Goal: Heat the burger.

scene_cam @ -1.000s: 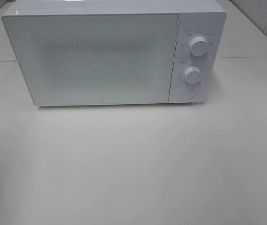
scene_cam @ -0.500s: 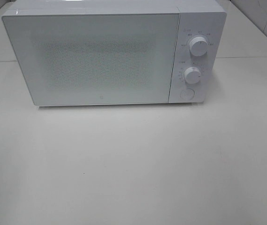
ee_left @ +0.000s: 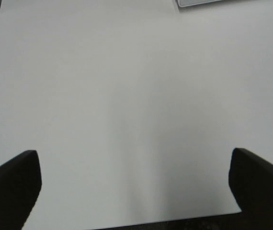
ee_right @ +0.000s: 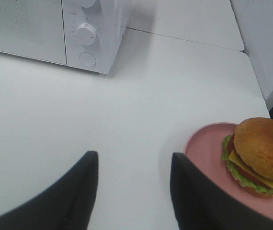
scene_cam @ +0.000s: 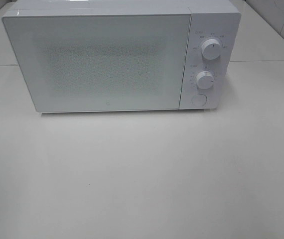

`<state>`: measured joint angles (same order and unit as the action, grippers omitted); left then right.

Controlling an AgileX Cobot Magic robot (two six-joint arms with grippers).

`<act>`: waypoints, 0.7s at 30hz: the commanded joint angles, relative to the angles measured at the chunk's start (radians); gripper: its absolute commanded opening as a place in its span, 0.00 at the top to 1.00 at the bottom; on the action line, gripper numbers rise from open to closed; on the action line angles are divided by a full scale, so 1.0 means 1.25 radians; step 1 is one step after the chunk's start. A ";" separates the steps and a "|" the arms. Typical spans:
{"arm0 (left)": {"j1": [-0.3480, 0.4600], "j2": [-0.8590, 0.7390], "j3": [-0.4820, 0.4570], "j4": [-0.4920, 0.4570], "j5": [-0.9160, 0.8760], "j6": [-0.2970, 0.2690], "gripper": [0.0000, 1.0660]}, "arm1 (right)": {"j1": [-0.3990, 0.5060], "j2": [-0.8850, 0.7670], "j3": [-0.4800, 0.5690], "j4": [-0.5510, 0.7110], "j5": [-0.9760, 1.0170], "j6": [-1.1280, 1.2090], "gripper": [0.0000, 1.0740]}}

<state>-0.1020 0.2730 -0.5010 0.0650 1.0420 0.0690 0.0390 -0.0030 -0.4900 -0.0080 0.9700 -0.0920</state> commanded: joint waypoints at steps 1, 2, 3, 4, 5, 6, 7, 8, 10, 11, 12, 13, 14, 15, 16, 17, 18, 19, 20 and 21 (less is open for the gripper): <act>0.004 -0.038 0.002 -0.006 -0.006 0.002 0.05 | 0.000 -0.022 -0.001 -0.002 -0.006 -0.003 0.54; 0.004 -0.063 0.002 -0.006 -0.006 0.002 0.05 | 0.000 -0.022 -0.001 -0.002 -0.006 -0.003 0.54; 0.004 -0.063 0.002 -0.006 -0.006 0.002 0.05 | 0.000 -0.022 -0.001 -0.002 -0.006 -0.003 0.54; 0.004 -0.077 0.002 -0.006 -0.006 0.002 0.05 | 0.000 -0.022 -0.001 -0.002 -0.006 -0.003 0.54; 0.004 -0.077 0.002 -0.006 -0.006 0.002 0.05 | 0.000 -0.022 -0.001 -0.002 -0.006 -0.003 0.54; 0.004 -0.106 0.002 -0.006 -0.006 0.002 0.05 | 0.000 -0.022 -0.001 -0.002 -0.006 -0.003 0.54; 0.004 -0.119 0.002 -0.006 -0.006 0.002 0.05 | 0.000 -0.022 -0.001 -0.002 -0.006 -0.003 0.54; 0.004 -0.119 0.002 -0.006 -0.006 0.002 0.05 | 0.000 -0.022 -0.001 -0.002 -0.006 -0.003 0.54; 0.004 -0.176 0.002 -0.015 -0.006 0.002 0.05 | 0.000 -0.022 -0.001 -0.002 -0.006 -0.003 0.54; 0.004 -0.216 0.002 -0.019 -0.006 0.001 0.05 | 0.000 -0.022 -0.001 -0.002 -0.006 -0.003 0.54; 0.004 -0.216 0.002 -0.019 -0.006 0.001 0.05 | 0.000 -0.022 -0.001 -0.002 -0.006 -0.003 0.54; 0.004 -0.233 0.002 -0.019 -0.006 -0.001 0.05 | 0.000 -0.022 -0.001 -0.002 -0.006 -0.003 0.54; 0.006 -0.247 0.002 -0.019 -0.006 -0.006 0.05 | 0.000 -0.022 -0.001 -0.002 -0.006 -0.003 0.54; 0.006 -0.247 0.002 -0.019 -0.006 -0.006 0.05 | 0.000 -0.022 -0.001 -0.002 -0.006 -0.003 0.54; 0.015 -0.242 0.002 -0.025 -0.006 -0.006 0.05 | 0.000 -0.022 -0.001 -0.002 -0.006 -0.003 0.54; 0.015 -0.242 0.002 -0.025 -0.006 -0.006 0.05 | 0.000 -0.022 -0.001 -0.002 -0.006 -0.003 0.54; 0.045 -0.243 0.002 -0.028 -0.006 -0.003 0.05 | 0.000 -0.021 -0.001 -0.002 -0.006 -0.003 0.54; 0.083 -0.244 0.002 -0.034 -0.006 0.002 0.05 | 0.000 -0.021 -0.001 -0.002 -0.006 -0.003 0.54; 0.083 -0.244 0.002 -0.034 -0.006 0.002 0.05 | 0.000 -0.021 -0.001 -0.002 -0.006 -0.003 0.54; 0.106 -0.244 0.002 -0.034 -0.006 0.002 0.05 | 0.000 -0.021 -0.001 -0.002 -0.006 -0.003 0.54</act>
<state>0.0180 -0.0060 -0.5000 0.0300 1.0410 0.0710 0.0390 -0.0030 -0.4900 -0.0080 0.9700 -0.0920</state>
